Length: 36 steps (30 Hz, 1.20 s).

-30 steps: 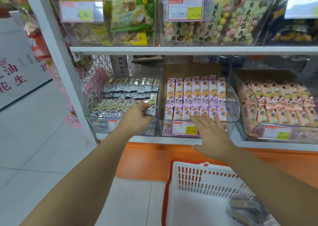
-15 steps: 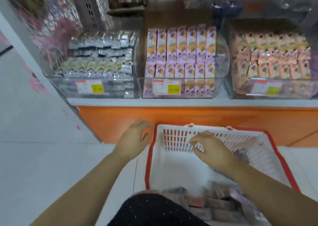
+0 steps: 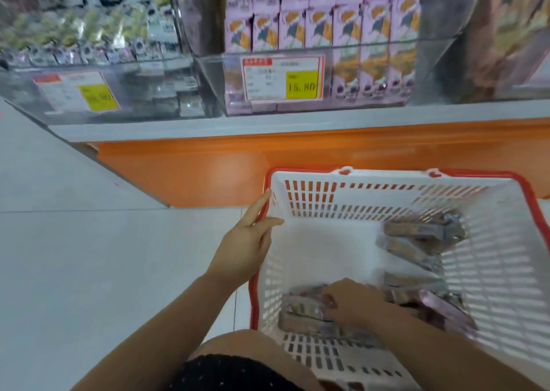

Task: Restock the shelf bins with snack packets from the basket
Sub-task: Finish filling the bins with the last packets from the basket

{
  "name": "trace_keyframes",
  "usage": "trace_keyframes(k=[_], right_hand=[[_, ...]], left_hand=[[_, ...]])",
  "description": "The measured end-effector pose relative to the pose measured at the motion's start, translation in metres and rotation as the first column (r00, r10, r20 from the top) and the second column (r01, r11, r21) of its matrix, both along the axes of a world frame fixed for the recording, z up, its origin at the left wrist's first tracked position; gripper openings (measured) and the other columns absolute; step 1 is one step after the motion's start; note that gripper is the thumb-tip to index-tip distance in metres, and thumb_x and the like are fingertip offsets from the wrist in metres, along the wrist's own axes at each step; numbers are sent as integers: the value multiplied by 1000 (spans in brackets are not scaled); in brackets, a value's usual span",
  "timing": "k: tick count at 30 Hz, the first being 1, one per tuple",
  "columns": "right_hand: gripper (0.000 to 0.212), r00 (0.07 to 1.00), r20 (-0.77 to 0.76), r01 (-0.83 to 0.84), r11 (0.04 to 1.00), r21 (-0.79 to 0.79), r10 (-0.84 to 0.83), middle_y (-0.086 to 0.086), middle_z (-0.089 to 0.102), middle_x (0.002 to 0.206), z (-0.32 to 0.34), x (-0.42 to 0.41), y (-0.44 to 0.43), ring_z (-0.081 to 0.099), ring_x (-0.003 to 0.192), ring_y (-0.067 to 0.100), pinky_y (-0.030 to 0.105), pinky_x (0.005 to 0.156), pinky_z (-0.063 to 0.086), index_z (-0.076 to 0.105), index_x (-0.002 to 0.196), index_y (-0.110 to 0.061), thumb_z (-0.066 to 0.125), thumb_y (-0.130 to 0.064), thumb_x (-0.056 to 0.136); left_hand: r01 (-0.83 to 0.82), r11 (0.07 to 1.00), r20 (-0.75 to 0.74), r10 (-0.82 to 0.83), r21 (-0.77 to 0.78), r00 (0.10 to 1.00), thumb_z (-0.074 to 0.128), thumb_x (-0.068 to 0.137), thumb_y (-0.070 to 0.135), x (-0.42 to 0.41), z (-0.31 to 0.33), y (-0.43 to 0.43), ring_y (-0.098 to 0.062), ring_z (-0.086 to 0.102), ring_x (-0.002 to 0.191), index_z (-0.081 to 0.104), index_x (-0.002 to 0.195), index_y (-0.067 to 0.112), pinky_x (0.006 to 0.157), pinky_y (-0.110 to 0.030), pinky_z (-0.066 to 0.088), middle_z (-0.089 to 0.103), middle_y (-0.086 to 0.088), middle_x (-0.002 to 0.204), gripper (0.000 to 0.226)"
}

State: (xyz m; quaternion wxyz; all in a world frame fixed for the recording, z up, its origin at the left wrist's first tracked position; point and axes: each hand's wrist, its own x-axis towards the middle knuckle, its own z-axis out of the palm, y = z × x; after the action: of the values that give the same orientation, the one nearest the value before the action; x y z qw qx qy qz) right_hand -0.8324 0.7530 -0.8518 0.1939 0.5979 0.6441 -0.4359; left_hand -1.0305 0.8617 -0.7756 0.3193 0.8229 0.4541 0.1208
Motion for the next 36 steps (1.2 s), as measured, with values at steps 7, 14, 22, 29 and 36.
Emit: trace_keyframes(k=[7,14,22,29,36], right_hand=[[27,992,118,-64,991,118,50,6,47,118,-16,-20,-5,41,113,23,33,91,39,56,110,-12,54,-30,89],[21,964,-107,260,952,163,-245,-4,52,93,24,-13,10,48,85,14,23,69,40,49,94,-25,63,-28,79],[34,923,-294,353,848,394,-247,0,59,125,156,2,73,55,112,15,19,84,40,63,119,-13,65,-19,86],[25,781,-587,506,767,395,-213,-1,61,109,269,-19,93,67,90,22,41,83,54,57,108,-20,68,-24,86],[33,565,-798,692,647,320,-209,6,71,97,319,-64,109,69,88,17,33,85,56,53,121,-18,62,-24,91]], left_hand=[[-12,999,79,16,-45,997,44,99,19,-4,-7,-1,2,33,132,64,115,23,103,-29,42,6,32,148,26],[6,1000,-44,-7,-26,999,44,98,21,-4,-3,0,-10,19,140,66,112,28,112,-26,20,12,22,152,27],[126,986,-168,-144,-112,975,49,97,36,-7,54,10,-14,4,146,61,121,34,115,-29,11,10,9,159,27],[-41,991,383,88,-128,920,62,89,32,-31,132,-20,1,54,113,49,113,54,94,-22,46,40,24,139,35],[-191,970,620,242,-150,746,63,89,14,-56,196,-28,-7,67,89,58,113,36,81,-23,53,67,23,105,32]])
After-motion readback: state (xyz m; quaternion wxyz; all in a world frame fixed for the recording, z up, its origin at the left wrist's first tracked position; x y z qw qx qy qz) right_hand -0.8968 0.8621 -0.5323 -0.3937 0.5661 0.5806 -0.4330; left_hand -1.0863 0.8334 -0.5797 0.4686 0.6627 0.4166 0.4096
